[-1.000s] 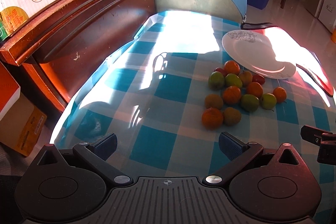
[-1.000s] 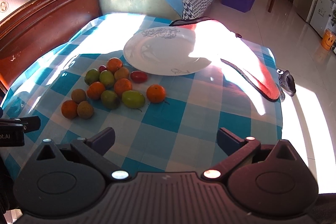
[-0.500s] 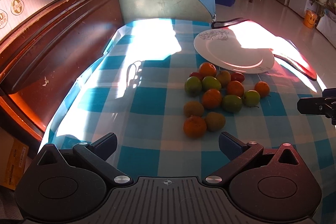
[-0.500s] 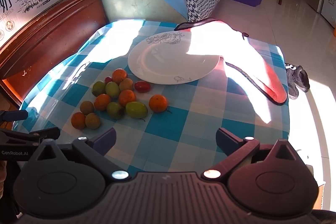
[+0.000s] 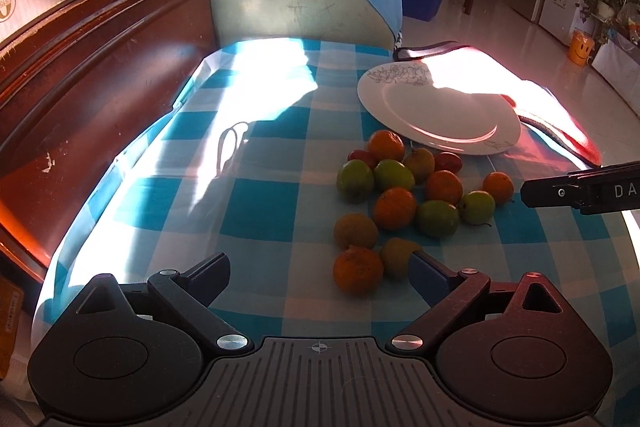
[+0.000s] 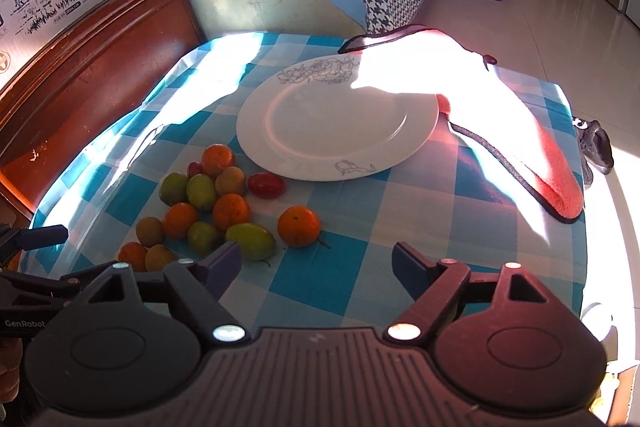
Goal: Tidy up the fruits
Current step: 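Move the right tool toward a tangerine while the left tool approaches another tangerine, then close the right tool on a tangerine while the left tool grasps another tangerine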
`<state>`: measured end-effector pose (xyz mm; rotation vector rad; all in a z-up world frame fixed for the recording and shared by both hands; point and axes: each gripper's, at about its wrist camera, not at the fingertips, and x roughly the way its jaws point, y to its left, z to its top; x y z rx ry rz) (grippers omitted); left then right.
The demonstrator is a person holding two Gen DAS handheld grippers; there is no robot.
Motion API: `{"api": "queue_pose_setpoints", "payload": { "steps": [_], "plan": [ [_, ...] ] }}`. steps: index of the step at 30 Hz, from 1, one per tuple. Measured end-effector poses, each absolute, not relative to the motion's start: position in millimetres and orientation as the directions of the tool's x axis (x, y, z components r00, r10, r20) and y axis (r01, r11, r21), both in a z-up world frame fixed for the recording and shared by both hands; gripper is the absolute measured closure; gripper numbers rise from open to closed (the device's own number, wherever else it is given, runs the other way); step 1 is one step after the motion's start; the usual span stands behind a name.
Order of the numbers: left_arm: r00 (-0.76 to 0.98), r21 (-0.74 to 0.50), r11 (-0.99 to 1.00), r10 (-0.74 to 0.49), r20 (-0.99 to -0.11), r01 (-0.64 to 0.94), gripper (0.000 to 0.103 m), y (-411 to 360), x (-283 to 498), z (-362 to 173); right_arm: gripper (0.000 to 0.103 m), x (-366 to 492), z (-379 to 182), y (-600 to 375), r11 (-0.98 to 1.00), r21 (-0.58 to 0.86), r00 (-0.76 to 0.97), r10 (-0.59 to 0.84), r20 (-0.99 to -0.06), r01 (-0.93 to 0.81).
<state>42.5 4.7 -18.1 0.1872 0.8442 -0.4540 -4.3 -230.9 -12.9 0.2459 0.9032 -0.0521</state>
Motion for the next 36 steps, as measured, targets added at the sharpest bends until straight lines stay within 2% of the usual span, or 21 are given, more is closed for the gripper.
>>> {"api": "queue_pose_setpoints", "payload": {
  "steps": [4,6,12,17,22,25,27,29,36],
  "plan": [
    [0.568,-0.055,0.89,-0.335,-0.752,0.452,0.015,6,46,-20,0.029,5,-17,-231,0.963,0.223,0.632,0.079,-0.771,0.153],
    [0.562,-0.056,0.89,-0.334,-0.757,0.452,0.023,5,48,-22,0.036,8,-18,-230,0.961,0.233,0.639,0.084,-0.764,0.152],
    [0.535,-0.088,0.888,-0.348,-0.77,0.451,0.035,2,49,-30,0.048,14,-23,-227,0.96,0.239,0.636,0.096,-0.766,0.144],
    [0.538,-0.066,0.895,-0.322,-0.779,0.44,0.039,-2,49,-35,0.051,18,-27,-228,0.96,0.227,0.632,0.075,-0.771,0.163],
    [0.534,-0.073,0.889,-0.335,-0.776,0.452,0.038,-4,48,-36,0.051,22,-33,-227,0.957,0.235,0.632,0.077,-0.771,0.17],
    [0.531,-0.073,0.894,-0.327,-0.781,0.443,0.049,-4,49,-39,0.053,26,-34,-227,0.956,0.233,0.64,0.067,-0.765,0.178],
    [0.516,-0.096,0.893,-0.338,-0.787,0.439,0.058,-3,50,-41,0.058,26,-34,-227,0.953,0.242,0.645,0.07,-0.761,0.182],
    [0.518,-0.095,0.893,-0.339,-0.785,0.44,0.058,-4,49,-41,0.062,27,-34,-228,0.947,0.26,0.644,0.082,-0.76,0.187],
    [0.532,-0.076,0.891,-0.333,-0.779,0.447,0.062,-6,48,-42,0.063,23,-27,-237,0.927,0.307,0.663,0.094,-0.743,0.213]
  ]
}}
